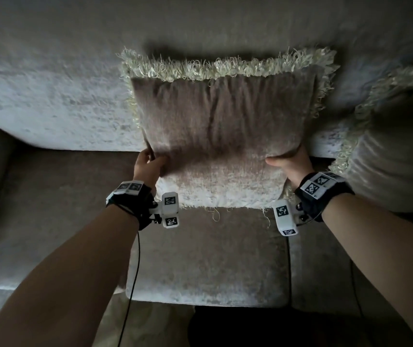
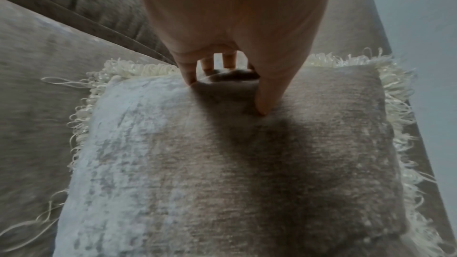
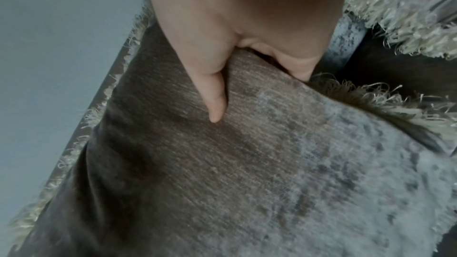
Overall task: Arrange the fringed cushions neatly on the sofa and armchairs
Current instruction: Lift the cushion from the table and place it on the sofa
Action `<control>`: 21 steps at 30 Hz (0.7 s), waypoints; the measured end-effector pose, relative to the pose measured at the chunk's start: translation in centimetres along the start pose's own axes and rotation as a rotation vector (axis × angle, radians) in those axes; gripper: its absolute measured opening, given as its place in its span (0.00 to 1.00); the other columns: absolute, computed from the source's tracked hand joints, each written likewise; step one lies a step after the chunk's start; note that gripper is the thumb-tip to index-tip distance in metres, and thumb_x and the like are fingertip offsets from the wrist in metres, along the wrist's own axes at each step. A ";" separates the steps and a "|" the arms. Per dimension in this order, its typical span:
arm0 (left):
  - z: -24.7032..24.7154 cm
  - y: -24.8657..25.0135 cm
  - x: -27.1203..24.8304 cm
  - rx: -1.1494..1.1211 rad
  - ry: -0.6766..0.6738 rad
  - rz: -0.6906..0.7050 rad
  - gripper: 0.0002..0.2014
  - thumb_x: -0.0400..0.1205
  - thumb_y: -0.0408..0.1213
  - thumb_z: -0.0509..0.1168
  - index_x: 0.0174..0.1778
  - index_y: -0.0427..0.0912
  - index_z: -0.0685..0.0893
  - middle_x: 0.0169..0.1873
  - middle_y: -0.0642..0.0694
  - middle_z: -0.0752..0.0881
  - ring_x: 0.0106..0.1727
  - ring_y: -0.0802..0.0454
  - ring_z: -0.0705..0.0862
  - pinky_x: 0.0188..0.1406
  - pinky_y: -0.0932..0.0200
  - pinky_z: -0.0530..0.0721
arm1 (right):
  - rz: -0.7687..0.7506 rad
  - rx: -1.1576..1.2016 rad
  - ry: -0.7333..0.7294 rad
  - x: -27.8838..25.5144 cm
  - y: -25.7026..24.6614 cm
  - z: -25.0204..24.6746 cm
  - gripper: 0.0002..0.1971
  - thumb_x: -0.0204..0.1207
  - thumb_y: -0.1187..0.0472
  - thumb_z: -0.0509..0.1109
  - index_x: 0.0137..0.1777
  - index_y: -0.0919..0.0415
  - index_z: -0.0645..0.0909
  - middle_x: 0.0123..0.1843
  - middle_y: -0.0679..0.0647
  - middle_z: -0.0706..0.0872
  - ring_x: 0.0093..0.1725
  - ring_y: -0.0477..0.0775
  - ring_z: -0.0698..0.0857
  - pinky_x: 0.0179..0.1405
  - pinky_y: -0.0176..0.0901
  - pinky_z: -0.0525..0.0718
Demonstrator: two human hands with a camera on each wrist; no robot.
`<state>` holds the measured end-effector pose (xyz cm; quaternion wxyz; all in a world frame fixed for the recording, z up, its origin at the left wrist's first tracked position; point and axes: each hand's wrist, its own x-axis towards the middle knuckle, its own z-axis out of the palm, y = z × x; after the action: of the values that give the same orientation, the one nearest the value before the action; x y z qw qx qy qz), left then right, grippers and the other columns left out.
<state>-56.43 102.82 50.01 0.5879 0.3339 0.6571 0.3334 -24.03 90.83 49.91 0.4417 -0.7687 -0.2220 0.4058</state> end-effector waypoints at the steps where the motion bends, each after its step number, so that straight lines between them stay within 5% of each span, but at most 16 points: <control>1: -0.1 -0.2 0.7 0.001 -0.016 0.002 0.24 0.72 0.30 0.72 0.66 0.43 0.80 0.55 0.46 0.87 0.54 0.50 0.86 0.50 0.54 0.82 | -0.006 0.001 0.014 0.4 0.3 0.5 0.51 0.54 0.66 0.88 0.78 0.60 0.68 0.72 0.54 0.81 0.71 0.53 0.79 0.63 0.33 0.77; 5: 0.0 -0.5 2.9 0.003 -0.076 -0.001 0.30 0.67 0.36 0.74 0.67 0.46 0.77 0.56 0.47 0.87 0.59 0.48 0.86 0.61 0.50 0.83 | -0.033 0.029 0.080 1.5 2.0 2.2 0.50 0.58 0.68 0.87 0.80 0.61 0.66 0.74 0.55 0.79 0.72 0.53 0.78 0.51 0.19 0.77; 10: 0.7 -1.5 5.8 0.115 -0.037 0.025 0.44 0.59 0.49 0.76 0.74 0.46 0.71 0.62 0.46 0.83 0.61 0.48 0.85 0.66 0.48 0.84 | -0.038 0.093 0.089 3.0 2.8 3.3 0.46 0.66 0.74 0.81 0.81 0.63 0.61 0.75 0.60 0.75 0.72 0.57 0.77 0.42 0.19 0.81; 12: 0.8 -1.3 6.1 0.181 0.046 -0.019 0.46 0.59 0.51 0.76 0.76 0.52 0.69 0.66 0.46 0.81 0.63 0.48 0.84 0.67 0.46 0.83 | -0.008 0.016 0.127 2.8 2.8 3.2 0.52 0.61 0.60 0.86 0.82 0.60 0.59 0.75 0.56 0.75 0.73 0.55 0.76 0.56 0.25 0.82; 14: 1.5 -0.2 4.6 0.282 0.197 -0.002 0.44 0.65 0.47 0.71 0.80 0.55 0.64 0.74 0.44 0.73 0.69 0.44 0.78 0.71 0.44 0.78 | -0.048 -0.122 0.223 1.8 2.3 2.8 0.60 0.51 0.44 0.85 0.82 0.53 0.58 0.78 0.54 0.72 0.77 0.56 0.74 0.75 0.48 0.76; 17: 2.8 1.5 1.6 0.510 0.324 0.336 0.37 0.73 0.39 0.61 0.82 0.54 0.62 0.80 0.40 0.63 0.78 0.36 0.66 0.74 0.41 0.67 | -0.345 -0.369 0.390 -0.1 1.3 3.7 0.50 0.68 0.50 0.80 0.86 0.52 0.55 0.86 0.61 0.57 0.85 0.62 0.59 0.83 0.61 0.65; 19: 3.7 2.1 0.6 0.714 0.250 0.650 0.36 0.76 0.39 0.61 0.82 0.58 0.62 0.84 0.41 0.58 0.81 0.35 0.60 0.77 0.37 0.63 | -0.582 -0.597 0.378 -1.2 -0.2 5.0 0.41 0.77 0.51 0.71 0.86 0.52 0.55 0.88 0.63 0.50 0.86 0.65 0.53 0.84 0.65 0.59; 21: 4.4 2.6 0.9 0.949 0.097 0.791 0.34 0.80 0.45 0.60 0.83 0.63 0.59 0.86 0.44 0.51 0.85 0.35 0.53 0.80 0.32 0.57 | -0.626 -0.826 0.252 -0.5 -1.3 6.0 0.37 0.80 0.46 0.65 0.86 0.50 0.55 0.89 0.61 0.47 0.87 0.68 0.49 0.84 0.67 0.49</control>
<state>-52.03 105.24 51.29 0.1768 0.7618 0.5859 0.2123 -29.20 94.13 49.52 0.2257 -0.8182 -0.5274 0.0380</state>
